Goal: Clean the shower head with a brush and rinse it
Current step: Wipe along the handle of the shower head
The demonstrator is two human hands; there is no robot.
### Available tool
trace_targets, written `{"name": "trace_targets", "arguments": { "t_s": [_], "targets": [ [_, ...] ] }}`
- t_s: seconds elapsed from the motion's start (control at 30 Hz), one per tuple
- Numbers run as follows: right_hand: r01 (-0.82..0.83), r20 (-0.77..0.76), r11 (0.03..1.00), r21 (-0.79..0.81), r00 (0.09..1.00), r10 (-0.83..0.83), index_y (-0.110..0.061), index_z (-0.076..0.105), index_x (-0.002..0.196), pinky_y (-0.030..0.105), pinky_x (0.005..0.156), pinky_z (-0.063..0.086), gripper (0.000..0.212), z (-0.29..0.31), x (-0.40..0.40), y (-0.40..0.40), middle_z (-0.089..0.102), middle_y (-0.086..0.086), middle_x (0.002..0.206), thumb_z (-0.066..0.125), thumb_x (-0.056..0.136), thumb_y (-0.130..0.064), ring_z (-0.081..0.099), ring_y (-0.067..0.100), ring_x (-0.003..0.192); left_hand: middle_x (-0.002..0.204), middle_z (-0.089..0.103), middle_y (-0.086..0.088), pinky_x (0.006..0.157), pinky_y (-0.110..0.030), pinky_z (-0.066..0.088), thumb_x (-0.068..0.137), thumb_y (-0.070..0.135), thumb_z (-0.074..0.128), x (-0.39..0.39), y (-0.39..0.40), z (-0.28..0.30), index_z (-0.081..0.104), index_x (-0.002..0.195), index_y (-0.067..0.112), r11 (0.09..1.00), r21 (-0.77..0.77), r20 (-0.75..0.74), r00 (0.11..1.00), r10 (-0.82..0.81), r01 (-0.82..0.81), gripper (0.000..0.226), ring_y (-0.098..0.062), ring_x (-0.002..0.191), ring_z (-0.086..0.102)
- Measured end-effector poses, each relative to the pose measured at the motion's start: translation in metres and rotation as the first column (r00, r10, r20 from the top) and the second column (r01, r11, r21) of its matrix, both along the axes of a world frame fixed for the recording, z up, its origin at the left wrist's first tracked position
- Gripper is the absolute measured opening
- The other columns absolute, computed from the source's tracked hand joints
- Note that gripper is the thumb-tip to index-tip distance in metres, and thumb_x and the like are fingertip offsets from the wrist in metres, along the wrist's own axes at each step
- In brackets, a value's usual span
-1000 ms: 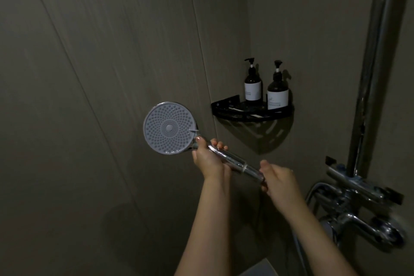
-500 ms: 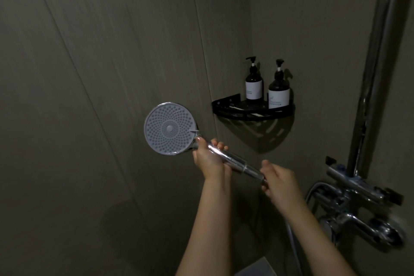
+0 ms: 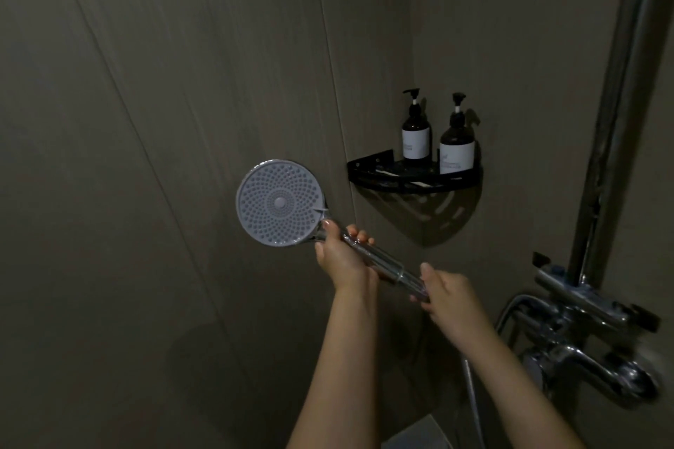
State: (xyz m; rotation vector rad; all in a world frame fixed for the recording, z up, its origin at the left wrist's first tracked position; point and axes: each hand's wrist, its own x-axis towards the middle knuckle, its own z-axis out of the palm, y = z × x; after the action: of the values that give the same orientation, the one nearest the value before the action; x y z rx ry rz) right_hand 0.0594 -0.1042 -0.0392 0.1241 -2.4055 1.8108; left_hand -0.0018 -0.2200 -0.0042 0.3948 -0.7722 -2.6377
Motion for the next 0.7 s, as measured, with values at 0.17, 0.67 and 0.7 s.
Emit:
{"name": "trace_targets", "arguments": {
  "t_s": [0.17, 0.67, 0.7],
  "targets": [
    [-0.042, 0.03, 0.811, 0.583, 0.999, 0.03, -0.022, 0.058, 0.101, 0.023, 0.07, 0.05, 0.022, 0.01, -0.001, -0.01, 0.063, -0.004, 0.098, 0.066, 0.082, -0.03, 0.062, 0.011, 0.088, 0.059, 0.042, -0.002, 0.04, -0.019, 0.037, 0.096, 0.025, 0.046, 0.004, 0.005, -0.001, 0.04, 0.088, 0.016, 0.999, -0.034, 0.002, 1.0, 0.016, -0.016, 0.014, -0.01, 0.044, 0.041],
    [-0.043, 0.081, 0.75, 0.66, 0.997, -0.015, -0.014, 0.064, 0.098, 0.029, 0.068, 0.048, 0.02, 0.004, -0.038, -0.019, 0.068, 0.006, 0.094, 0.064, 0.082, -0.027, 0.064, 0.022, 0.083, 0.058, 0.049, 0.001, 0.05, -0.021, 0.048, 0.09, 0.014, 0.059, 0.007, 0.001, -0.004, 0.05, 0.082, 0.013, 0.999, -0.018, 0.018, 0.999, 0.044, -0.044, 0.012, -0.007, 0.045, 0.049],
    [0.098, -0.047, 0.701, 0.707, 0.995, -0.092, -0.015, 0.063, 0.102, 0.03, 0.073, 0.049, 0.022, 0.004, -0.035, -0.024, 0.068, 0.006, 0.1, 0.061, 0.084, -0.028, 0.065, 0.024, 0.091, 0.062, 0.051, 0.0, 0.055, -0.023, 0.05, 0.088, 0.013, 0.061, 0.007, 0.003, -0.004, 0.05, 0.083, 0.013, 0.997, -0.003, 0.042, 0.996, 0.08, -0.08, 0.013, -0.007, 0.049, 0.051]
  ]
}}
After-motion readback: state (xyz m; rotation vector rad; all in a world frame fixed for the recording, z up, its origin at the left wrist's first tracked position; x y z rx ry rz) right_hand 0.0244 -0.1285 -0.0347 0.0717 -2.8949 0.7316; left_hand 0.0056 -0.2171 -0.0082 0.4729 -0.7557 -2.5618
